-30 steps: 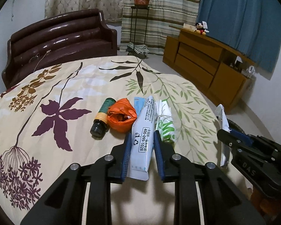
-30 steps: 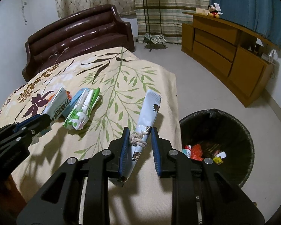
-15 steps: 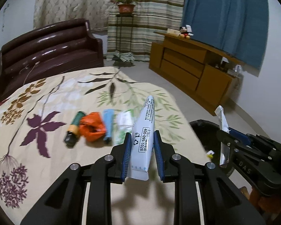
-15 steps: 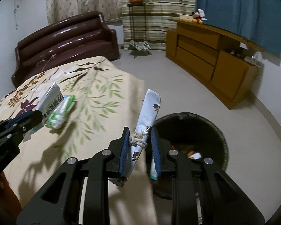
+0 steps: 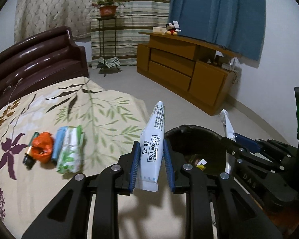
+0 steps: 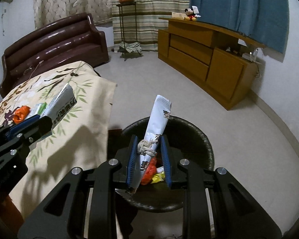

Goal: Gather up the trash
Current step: 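Carry both items over the bin and open both grippers to drop them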

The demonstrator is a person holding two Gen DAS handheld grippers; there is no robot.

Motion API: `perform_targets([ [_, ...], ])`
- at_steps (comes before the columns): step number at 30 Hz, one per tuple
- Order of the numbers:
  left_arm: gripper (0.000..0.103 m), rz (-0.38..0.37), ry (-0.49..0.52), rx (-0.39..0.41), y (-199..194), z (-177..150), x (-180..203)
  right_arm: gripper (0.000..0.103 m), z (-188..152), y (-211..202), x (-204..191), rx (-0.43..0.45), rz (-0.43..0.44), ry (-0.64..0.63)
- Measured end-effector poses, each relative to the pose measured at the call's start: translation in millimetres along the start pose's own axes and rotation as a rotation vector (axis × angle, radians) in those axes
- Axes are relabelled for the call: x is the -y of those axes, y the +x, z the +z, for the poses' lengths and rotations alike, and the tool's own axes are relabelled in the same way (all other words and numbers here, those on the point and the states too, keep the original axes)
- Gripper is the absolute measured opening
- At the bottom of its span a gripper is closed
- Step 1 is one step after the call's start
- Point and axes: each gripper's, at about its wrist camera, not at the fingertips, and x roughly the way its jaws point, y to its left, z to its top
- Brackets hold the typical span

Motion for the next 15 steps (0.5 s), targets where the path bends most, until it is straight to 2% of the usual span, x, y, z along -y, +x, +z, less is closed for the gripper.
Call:
perform_targets([
  [15,0.025,0.009,0.065,-0.033,43,13,37,0.023,-2,22,36,-0.015,-0.028,0.055],
])
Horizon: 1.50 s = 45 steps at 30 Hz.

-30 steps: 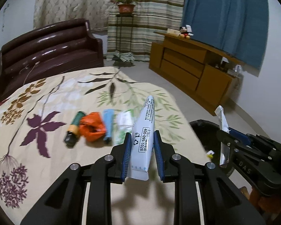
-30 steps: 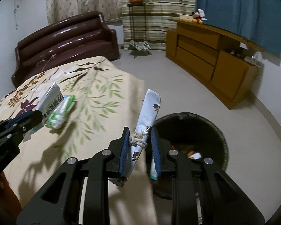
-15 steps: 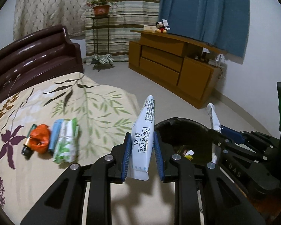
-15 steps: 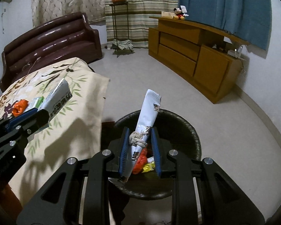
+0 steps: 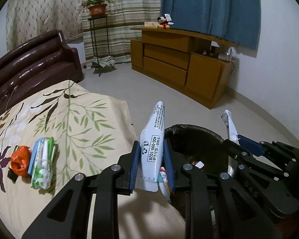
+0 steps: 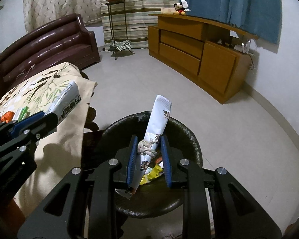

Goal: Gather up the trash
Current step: 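Carry both items over the bin and open both grippers to drop them, then move both open grippers back over the remaining trash on the bed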

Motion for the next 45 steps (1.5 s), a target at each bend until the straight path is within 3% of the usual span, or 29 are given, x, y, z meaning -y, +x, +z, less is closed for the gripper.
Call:
perform_targets([
  [6,0.029,-0.005,0.015,-0.022,11,2,10,0.027,1,7,9,0.001,0.007,0.030],
  [7,0.031,-0.007,0.012,-0.025,12,2,10,0.029,1,8,10,-0.001,0.009,0.035],
  [9,0.040,-0.002,0.009,-0.027,14,2,10,0.043,0,8,13,0.005,0.002,0.044],
  [10,0.045,0.000,0.006,-0.027,14,2,10,0.043,-1,8,14,0.008,0.000,0.048],
  [16,0.054,0.010,-0.012,-0.023,11,3,6,0.045,-2,9,20,0.005,-0.004,0.065],
  [22,0.057,0.023,-0.026,-0.009,0,1,-4,0.053,-1,7,16,0.007,0.002,0.061],
  [32,0.062,0.088,-0.090,0.005,-28,-7,-47,0.062,4,0,-14,0.009,0.043,0.034],
  [45,0.065,0.233,-0.211,0.021,-69,-30,-132,0.062,17,-10,-93,0.016,0.154,-0.060],
])
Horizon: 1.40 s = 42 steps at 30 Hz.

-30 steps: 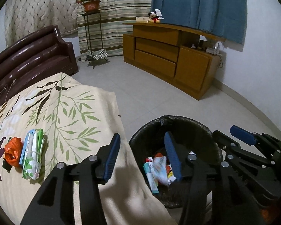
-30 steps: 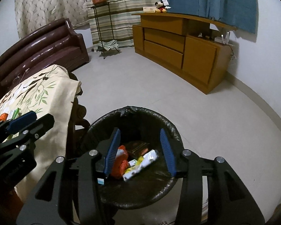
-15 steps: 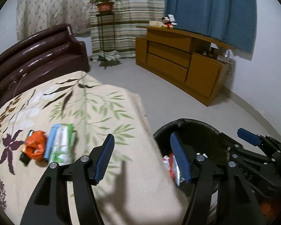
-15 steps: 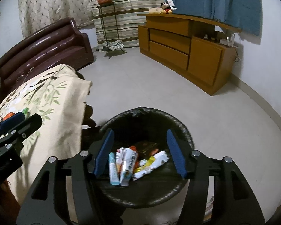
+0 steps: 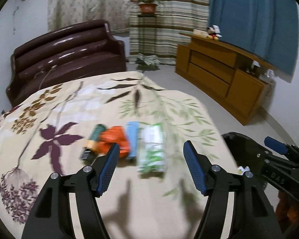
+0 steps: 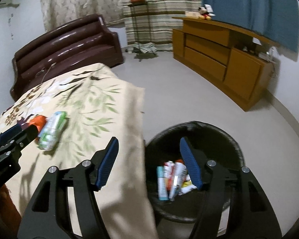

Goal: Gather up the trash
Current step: 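Move both open grippers back over the remaining trash on the bed, then grasp the white-green twine-tied bundle with the right gripper while the left grasps the green canister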

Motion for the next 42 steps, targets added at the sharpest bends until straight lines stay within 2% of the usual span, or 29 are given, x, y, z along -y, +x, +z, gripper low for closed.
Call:
perform_targets([
  [9,0.065,0.084,-0.079,0.008,-8,-2,-62,0.062,9,7,-60,-0.008,0.073,-0.064],
  [19,0.065,0.135,-0.136,-0.009,-8,-10,-110,0.062,16,25,-118,-0.047,0.138,-0.111],
  [27,0.066,0.132,-0.146,-0.026,-1,-12,-126,0.062,16,47,-141,-0.100,0.128,-0.123],
  [35,0.069,0.119,-0.132,-0.038,8,-10,-125,0.062,15,55,-156,-0.132,0.128,-0.164],
  [37,0.069,0.114,-0.132,-0.043,11,-10,-124,0.059,15,56,-157,-0.137,0.132,-0.169],
  [38,0.069,0.113,-0.131,-0.044,12,-10,-124,0.053,15,56,-157,-0.138,0.135,-0.170],
  [42,0.069,0.113,-0.130,-0.046,13,-9,-124,0.052,19,54,-150,-0.131,0.120,-0.156],
])
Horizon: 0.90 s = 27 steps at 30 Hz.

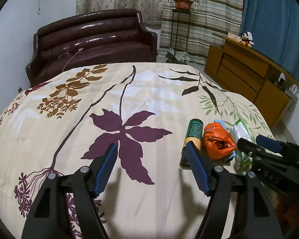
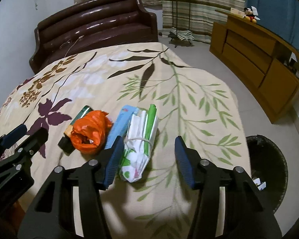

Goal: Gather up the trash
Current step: 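Grasp the white-green twine-tied bundle with the right gripper while the left grasps the green canister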

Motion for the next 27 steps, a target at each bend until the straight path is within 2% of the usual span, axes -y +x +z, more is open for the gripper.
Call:
perform_targets([
  [8,0.069,0.005,-0.015,-0.002,2,2,-5,0.052,4,-8,3,0.022,0.012,0.023],
  [15,0.069,-0.006,-0.008,-0.005,3,2,-4,0.052,3,8,-3,-0.014,0.000,0.004],
  [16,0.069,-0.009,-0.006,-0.007,4,2,-3,0.051,2,10,-3,-0.022,-0.001,0.002],
  [18,0.069,-0.016,-0.002,-0.011,6,2,-1,0.038,0,12,-1,-0.024,-0.005,0.006],
  [20,0.069,-0.021,0.000,-0.015,8,3,1,0.032,0,13,1,-0.029,-0.001,0.011],
  [27,0.069,-0.038,0.032,-0.031,18,8,14,0.032,-1,13,8,-0.019,-0.013,0.002],
])
